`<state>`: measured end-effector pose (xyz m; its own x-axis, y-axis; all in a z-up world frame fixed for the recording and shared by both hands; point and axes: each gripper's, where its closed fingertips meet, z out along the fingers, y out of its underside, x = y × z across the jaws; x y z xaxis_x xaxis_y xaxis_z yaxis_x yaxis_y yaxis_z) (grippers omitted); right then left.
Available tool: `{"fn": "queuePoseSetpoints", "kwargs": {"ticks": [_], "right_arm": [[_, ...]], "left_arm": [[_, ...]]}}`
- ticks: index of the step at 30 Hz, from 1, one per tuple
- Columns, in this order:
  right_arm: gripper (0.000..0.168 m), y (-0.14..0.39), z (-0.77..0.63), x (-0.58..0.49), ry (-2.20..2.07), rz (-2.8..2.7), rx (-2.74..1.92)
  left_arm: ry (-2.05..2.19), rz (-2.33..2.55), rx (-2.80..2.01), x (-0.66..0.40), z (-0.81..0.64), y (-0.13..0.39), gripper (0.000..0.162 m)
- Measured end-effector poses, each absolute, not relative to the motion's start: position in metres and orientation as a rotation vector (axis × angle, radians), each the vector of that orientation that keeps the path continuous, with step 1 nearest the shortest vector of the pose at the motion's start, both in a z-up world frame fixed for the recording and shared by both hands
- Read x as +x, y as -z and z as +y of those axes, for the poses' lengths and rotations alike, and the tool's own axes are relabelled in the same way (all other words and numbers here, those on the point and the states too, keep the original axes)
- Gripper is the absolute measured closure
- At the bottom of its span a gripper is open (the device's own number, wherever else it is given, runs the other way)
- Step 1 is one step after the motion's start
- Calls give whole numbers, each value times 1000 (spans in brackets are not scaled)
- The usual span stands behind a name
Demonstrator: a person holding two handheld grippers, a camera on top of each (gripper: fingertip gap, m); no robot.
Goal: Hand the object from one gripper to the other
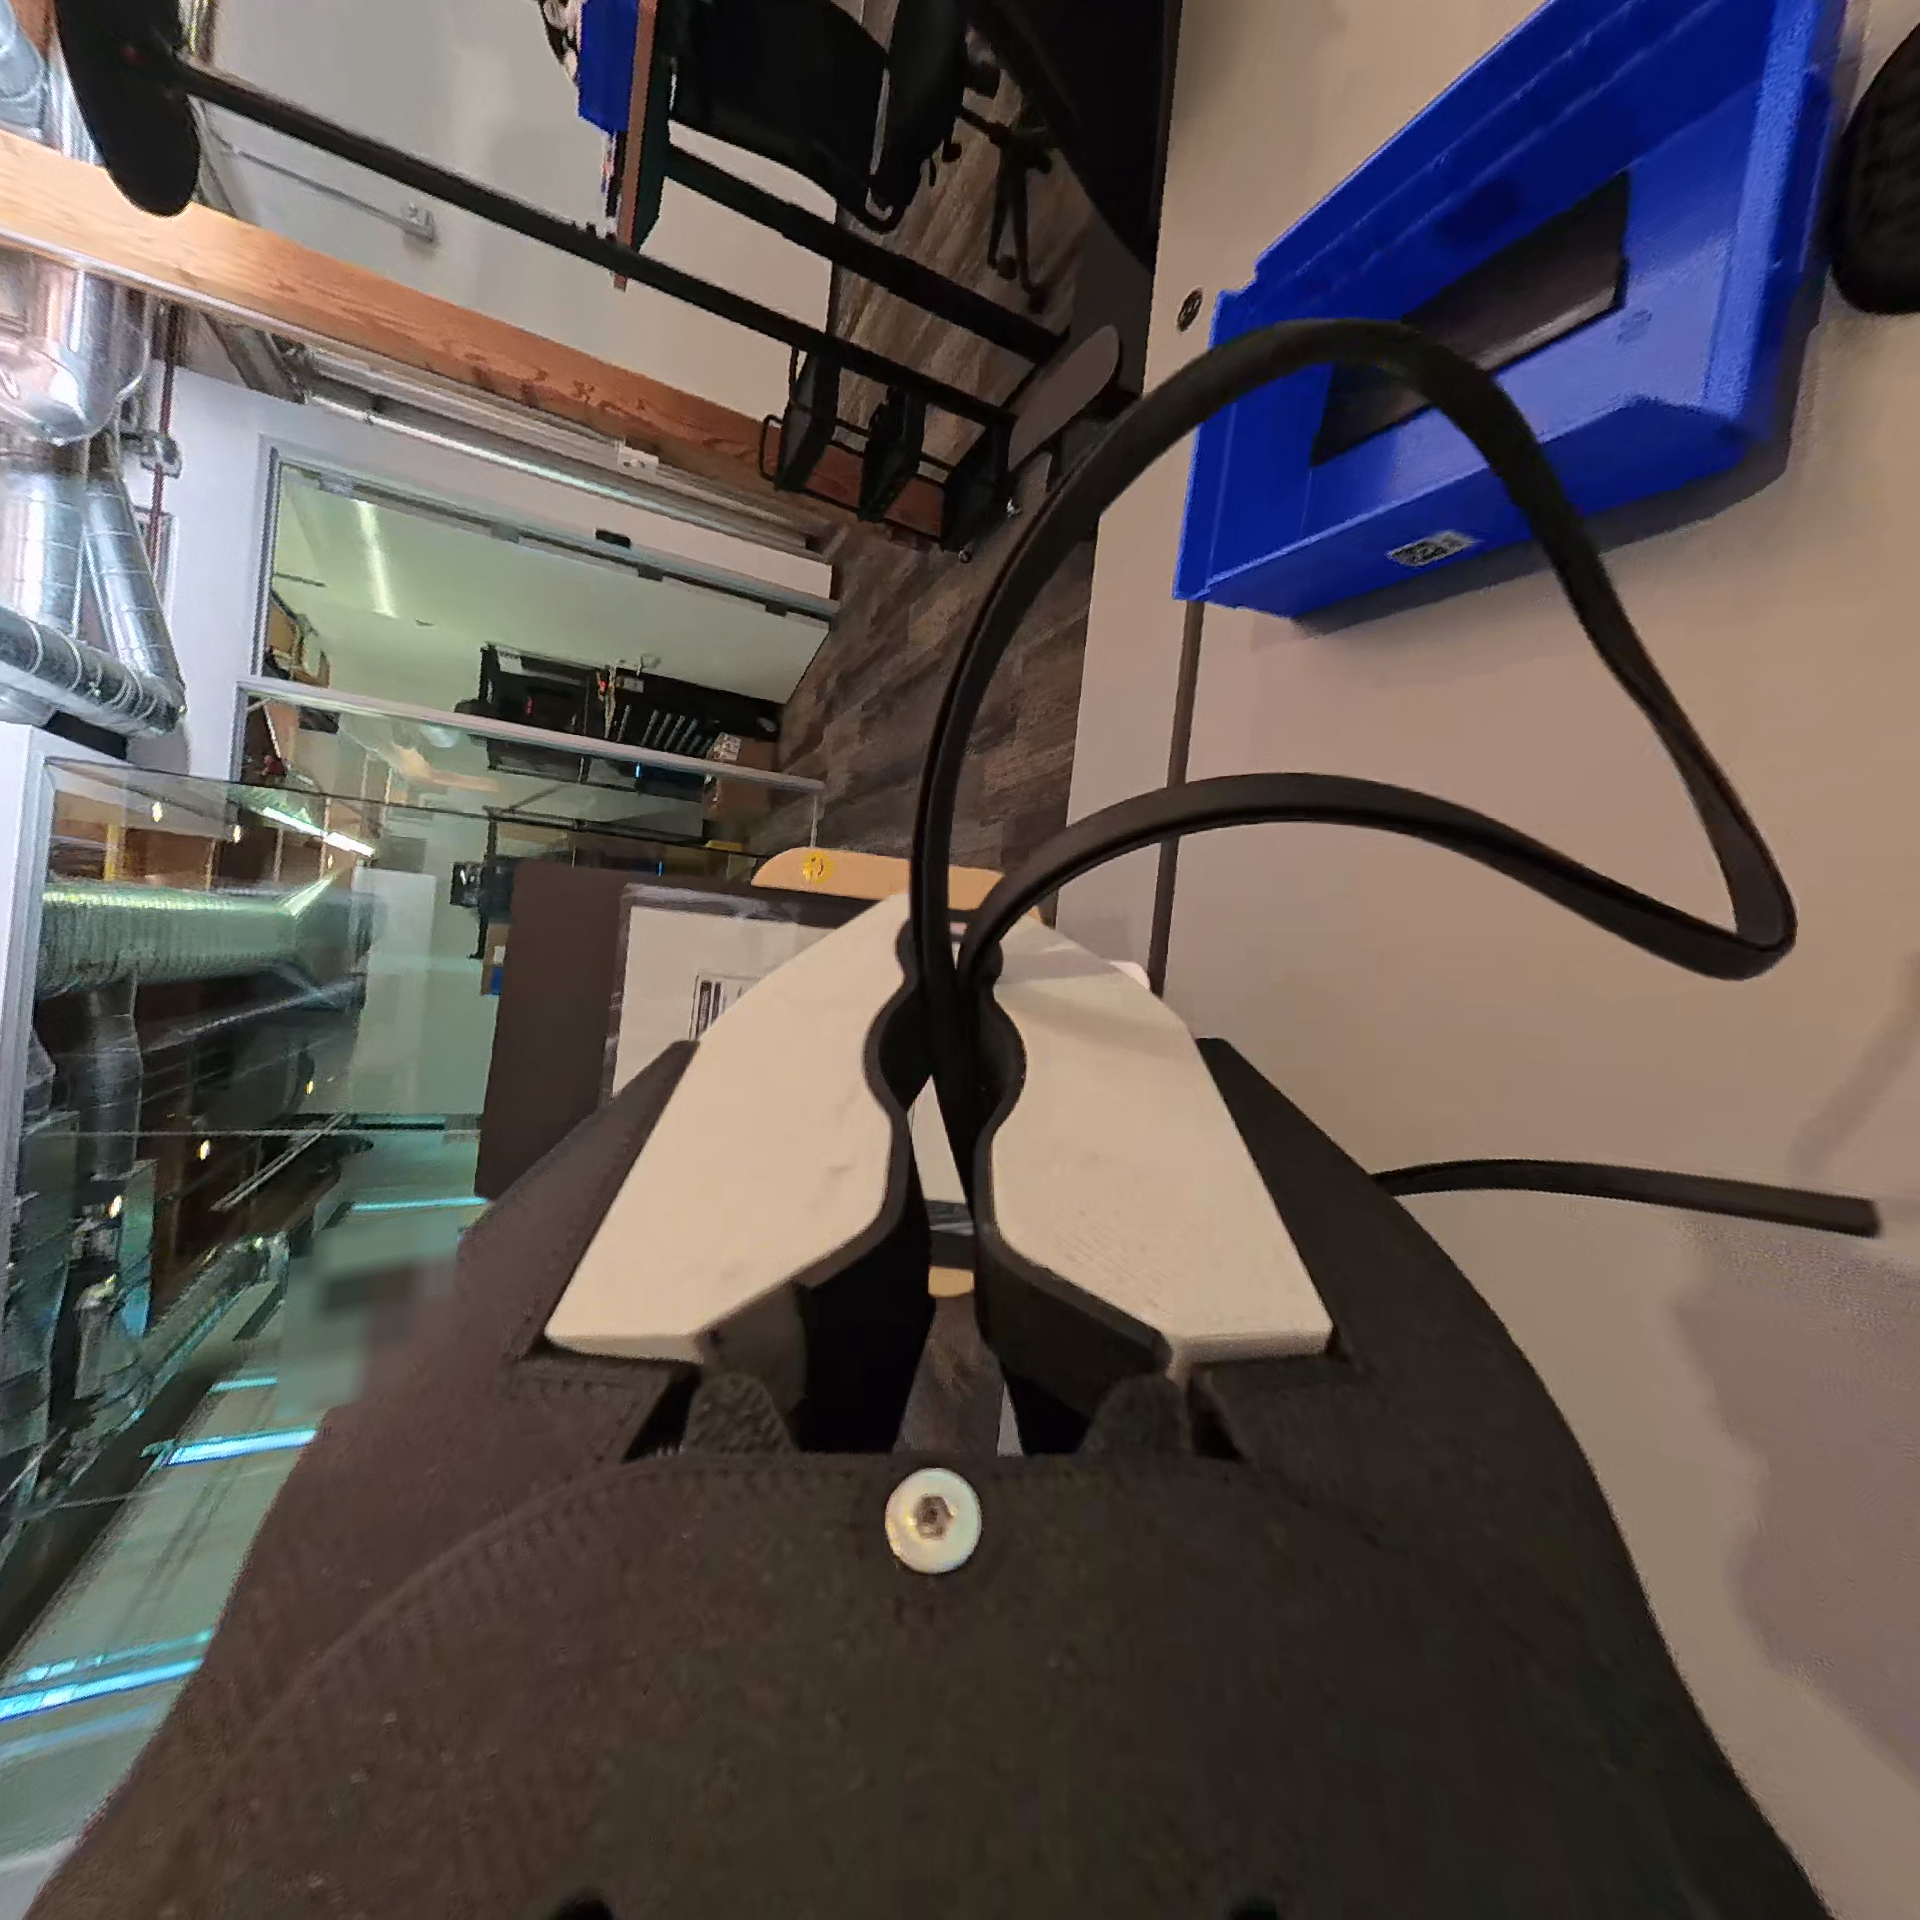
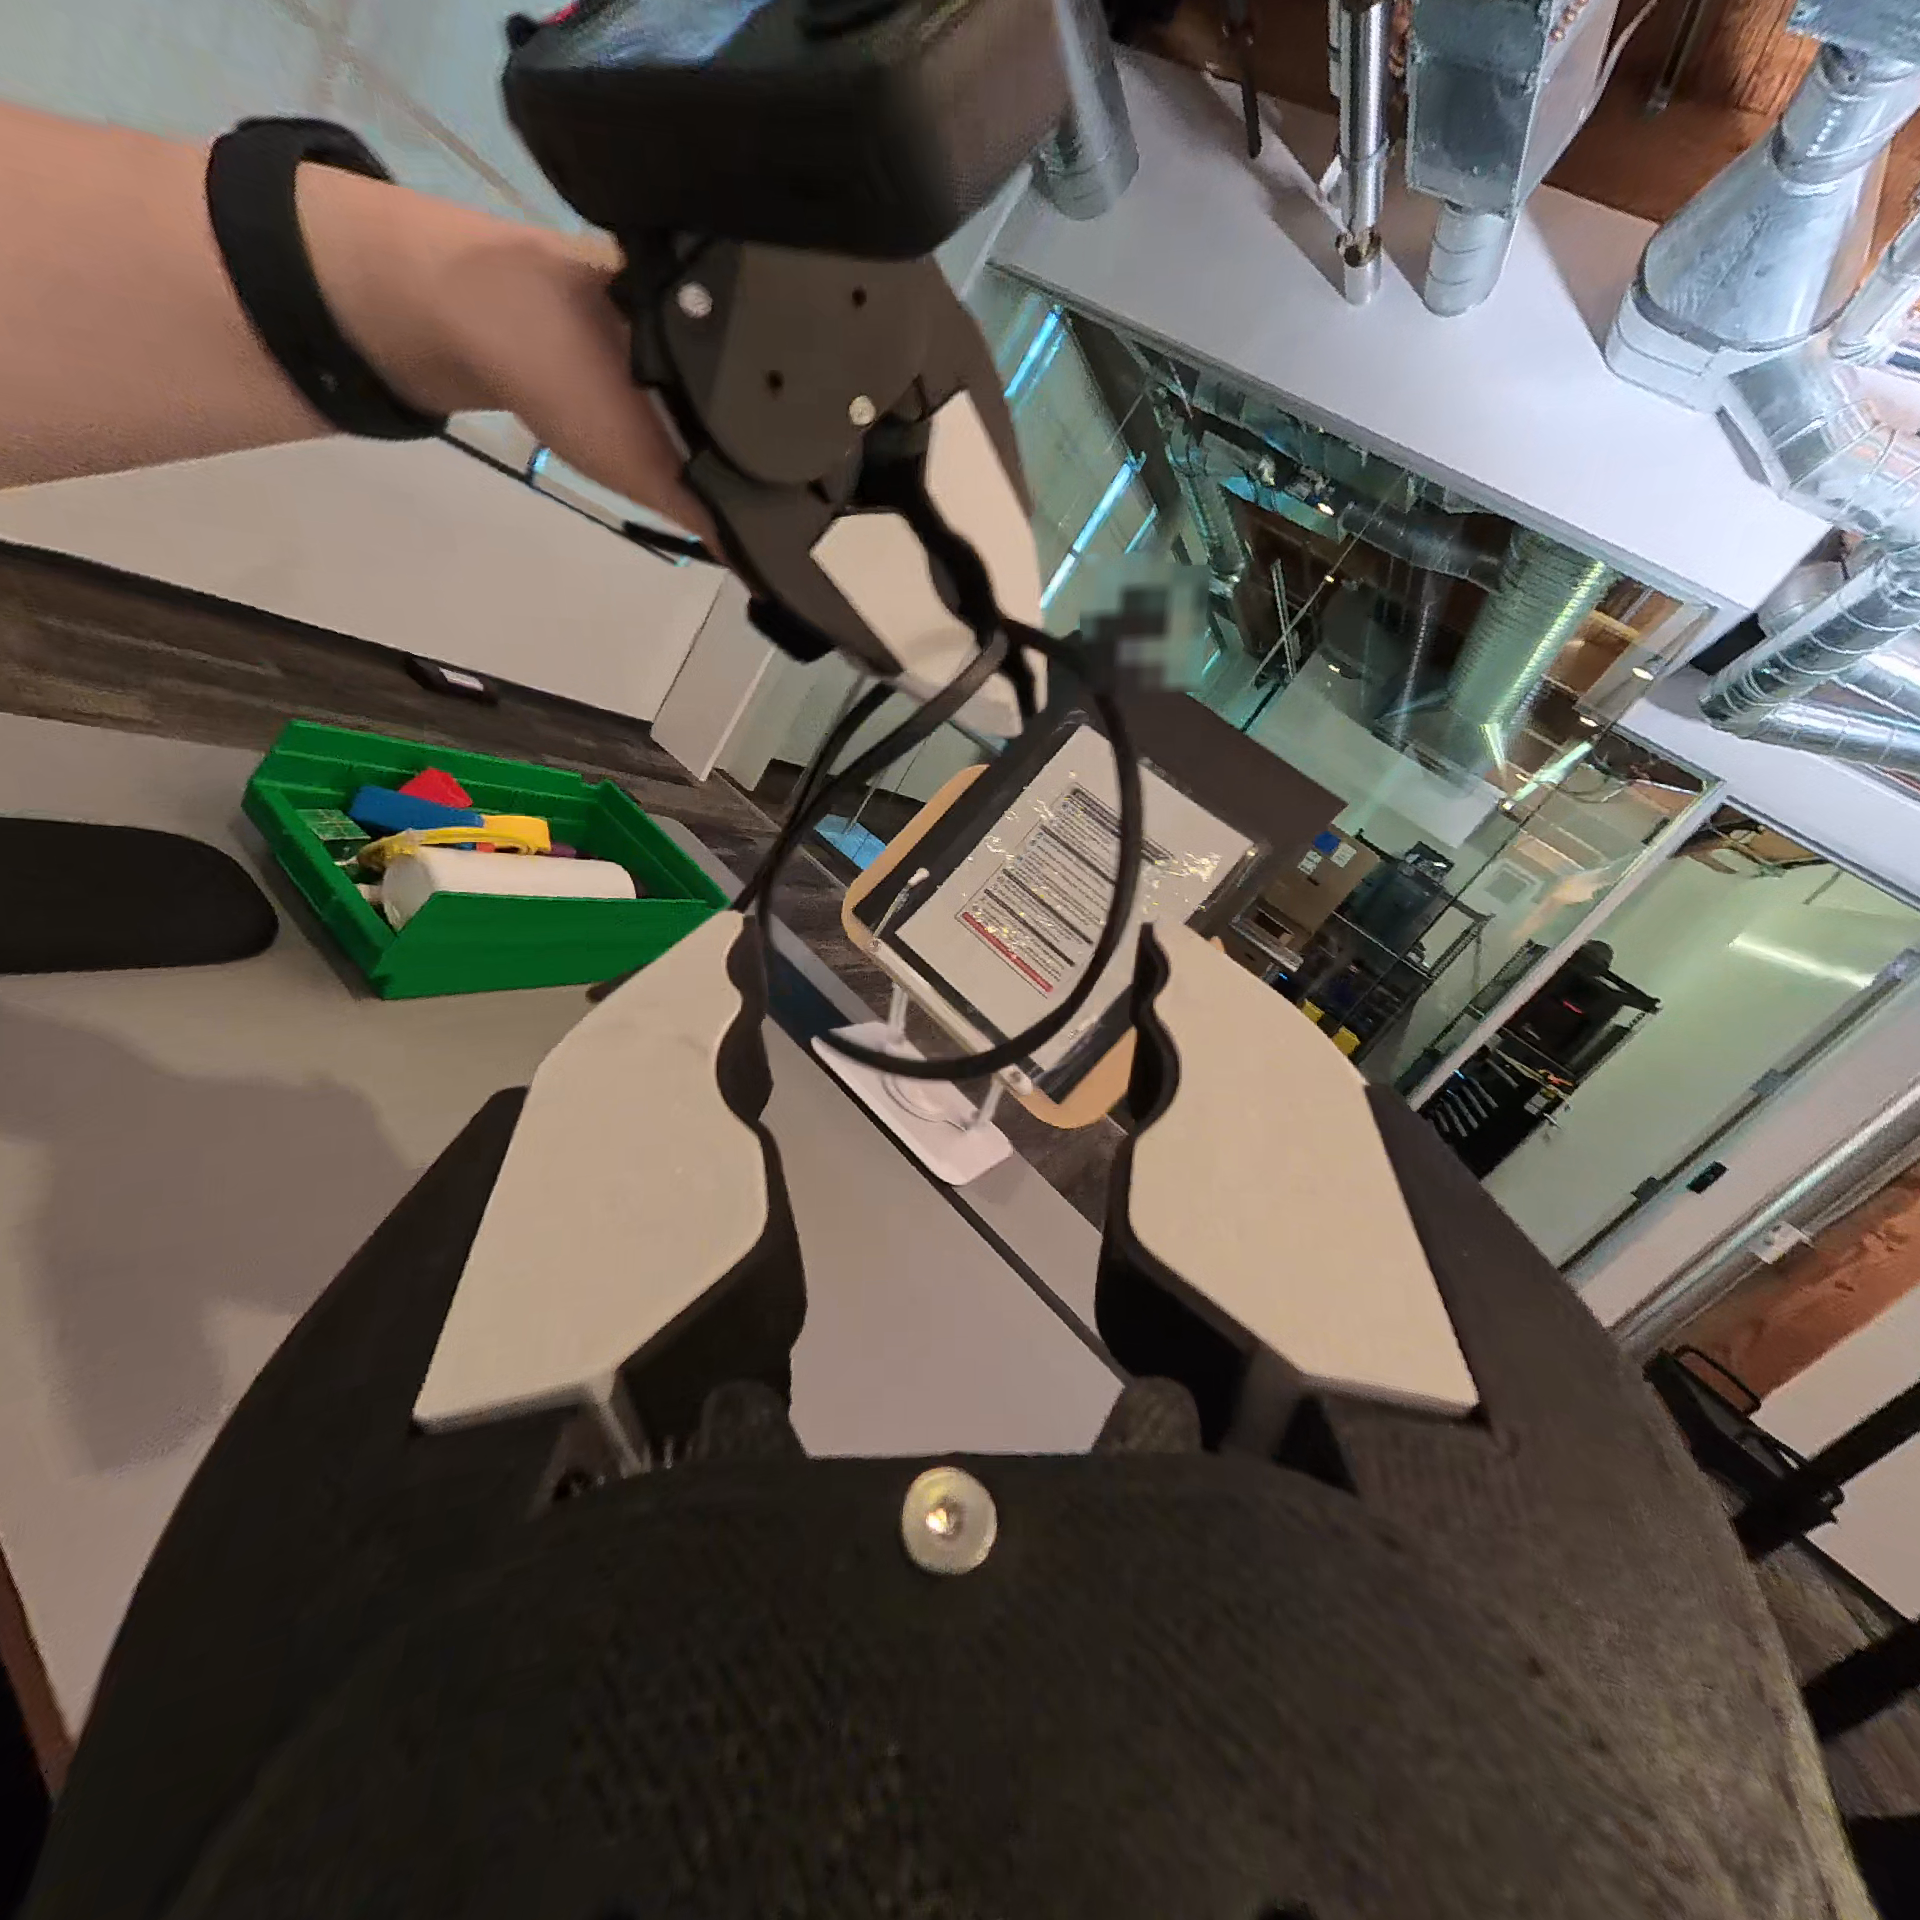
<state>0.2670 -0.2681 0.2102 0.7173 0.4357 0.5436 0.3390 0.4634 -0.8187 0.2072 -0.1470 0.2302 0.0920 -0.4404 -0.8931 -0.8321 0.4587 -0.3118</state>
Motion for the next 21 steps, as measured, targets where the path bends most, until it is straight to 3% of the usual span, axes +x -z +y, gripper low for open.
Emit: {"fn": "queuePoseSetpoints", "kwargs": {"ticks": [16,21], "right_arm": [[105,-206,-220,306,-175,-765,-1320],[116,-198,-221,293,-171,-866,-1361]], "left_arm": [[-361,1670,-1035,238,-175,-190,159],[-359,1695,-1031,242,-178,-183,160]]}}
